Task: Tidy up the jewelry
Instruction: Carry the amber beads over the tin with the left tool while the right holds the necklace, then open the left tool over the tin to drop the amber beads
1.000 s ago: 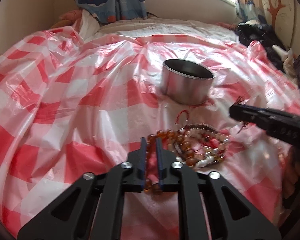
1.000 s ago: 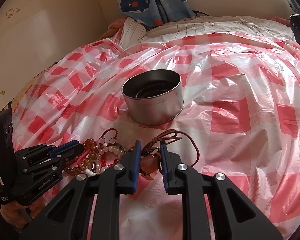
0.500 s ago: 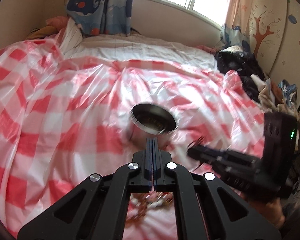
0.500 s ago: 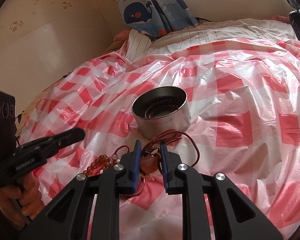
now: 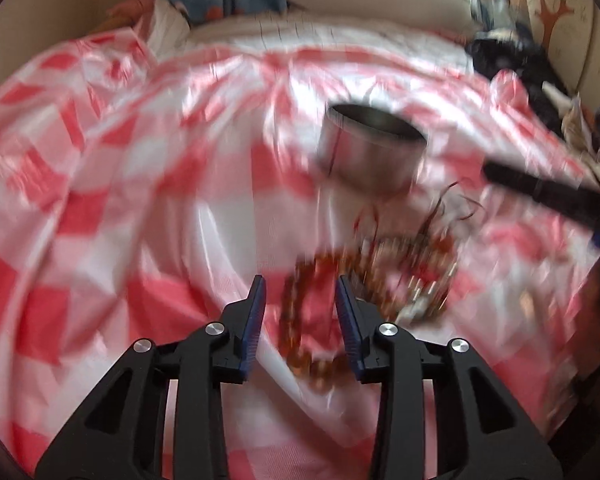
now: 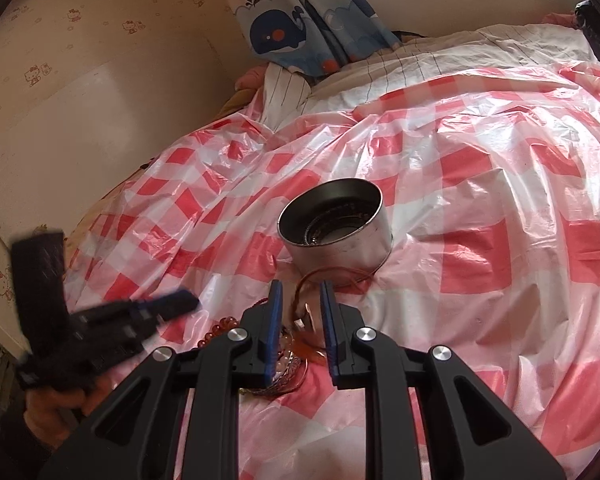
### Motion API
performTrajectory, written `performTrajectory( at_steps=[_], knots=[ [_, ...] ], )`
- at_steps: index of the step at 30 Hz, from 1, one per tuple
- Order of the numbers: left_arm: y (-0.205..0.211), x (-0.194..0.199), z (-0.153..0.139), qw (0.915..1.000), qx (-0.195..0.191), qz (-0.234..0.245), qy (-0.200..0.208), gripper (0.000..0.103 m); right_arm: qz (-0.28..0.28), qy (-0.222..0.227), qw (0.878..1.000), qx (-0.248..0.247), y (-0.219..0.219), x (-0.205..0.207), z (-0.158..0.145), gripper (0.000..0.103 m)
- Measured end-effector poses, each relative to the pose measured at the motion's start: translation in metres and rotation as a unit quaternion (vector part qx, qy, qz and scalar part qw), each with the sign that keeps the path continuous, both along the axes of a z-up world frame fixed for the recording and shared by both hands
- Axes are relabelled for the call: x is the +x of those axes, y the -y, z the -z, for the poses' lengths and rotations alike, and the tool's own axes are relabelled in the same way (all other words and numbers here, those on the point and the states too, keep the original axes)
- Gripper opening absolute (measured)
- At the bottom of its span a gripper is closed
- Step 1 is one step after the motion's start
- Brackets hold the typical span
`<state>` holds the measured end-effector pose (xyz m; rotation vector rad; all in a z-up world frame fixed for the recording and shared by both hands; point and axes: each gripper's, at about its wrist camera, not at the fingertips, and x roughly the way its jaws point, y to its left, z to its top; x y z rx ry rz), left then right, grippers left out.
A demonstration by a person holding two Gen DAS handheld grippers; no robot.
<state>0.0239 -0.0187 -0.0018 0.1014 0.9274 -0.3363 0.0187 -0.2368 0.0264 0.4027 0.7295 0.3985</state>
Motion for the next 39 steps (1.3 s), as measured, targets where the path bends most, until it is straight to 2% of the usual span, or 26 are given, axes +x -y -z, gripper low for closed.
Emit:
performTrajectory(
  at_steps=[1,2,4,6,10,11,12,14,16,19,23,25,26,27,31,35,39],
  knots=[
    [0.001,-0.001,0.004,1.0,0.007,0.001,0.003,0.033,0.0,0.0,1.0,0.001,0.0,0.0,0.0,0.02],
    [0.003,-0.002,0.005,0.9999,0.013,0.004,0.004,0.022,-0.001,0.0,1.0,0.002,0.0,0.0,0.0,0.02],
    [0.009,-0.007,0.001,0.9997,0.02,0.014,0.004,0.011,-0.002,0.0,1.0,0.002,0.0,-0.001,0.0,0.02],
    [0.012,-0.009,-0.005,0.9994,0.027,0.019,0.01,0.01,0.0,-0.003,1.0,-0.001,0.0,-0.001,0.001,0.02],
    [0.002,-0.012,-0.032,0.9993,-0.029,0.008,0.023,0.01,0.015,-0.035,0.999,-0.019,0.005,0.004,0.012,0.02],
    [0.001,-0.013,-0.037,0.9989,-0.037,0.007,0.029,0.01,0.012,-0.048,0.999,-0.024,0.004,0.006,0.017,0.024],
    [0.002,-0.012,-0.044,0.9983,-0.045,0.005,0.035,0.01,0.011,-0.064,0.997,-0.046,0.0,0.008,0.024,0.036],
    [0.002,-0.011,-0.056,0.9968,-0.068,0.003,0.044,0.01,0.012,-0.071,0.994,-0.087,-0.009,0.012,0.031,0.046],
    [0.003,-0.009,-0.063,0.9952,-0.085,0.002,0.048,0.01,0.018,-0.064,0.991,-0.113,-0.016,0.016,0.031,0.046],
    [0.01,-0.004,-0.073,0.993,-0.107,0.008,0.051,0.01,0.03,-0.07,0.983,-0.166,-0.025,0.025,0.039,0.051],
    [0.027,0.006,-0.083,0.9912,-0.118,0.017,0.059,0.01,0.017,-0.069,0.981,-0.18,-0.029,0.024,0.041,0.056],
    [0.038,0.015,-0.089,0.9894,-0.129,0.022,0.063,0.01,-0.002,-0.069,0.98,-0.188,-0.036,0.024,0.043,0.034],
    [0.042,0.018,-0.092,0.9887,-0.133,0.024,0.065,0.01,-0.01,-0.069,0.979,-0.191,-0.039,0.024,0.043,0.015],
    [0.046,0.022,-0.094,0.988,-0.136,0.026,0.068,0.01,-0.013,-0.066,0.98,-0.186,-0.038,0.021,0.042,0.005],
    [0.061,0.044,-0.098,0.9848,-0.154,0.027,0.075,0.01,0.0,-0.049,0.992,-0.119,-0.02,0.014,0.028,0.004],
    [0.068,0.072,-0.089,0.9815,-0.175,0.02,0.076,0.01,0.027,-0.015,0.996,-0.086,-0.003,0.007,0.006,0.004],
    [0.072,0.11,-0.055,0.9886,-0.146,-0.015,0.032,0.011,0.042,0.022,0.996,-0.074,0.006,0.013,-0.02,0.004]
  ],
)
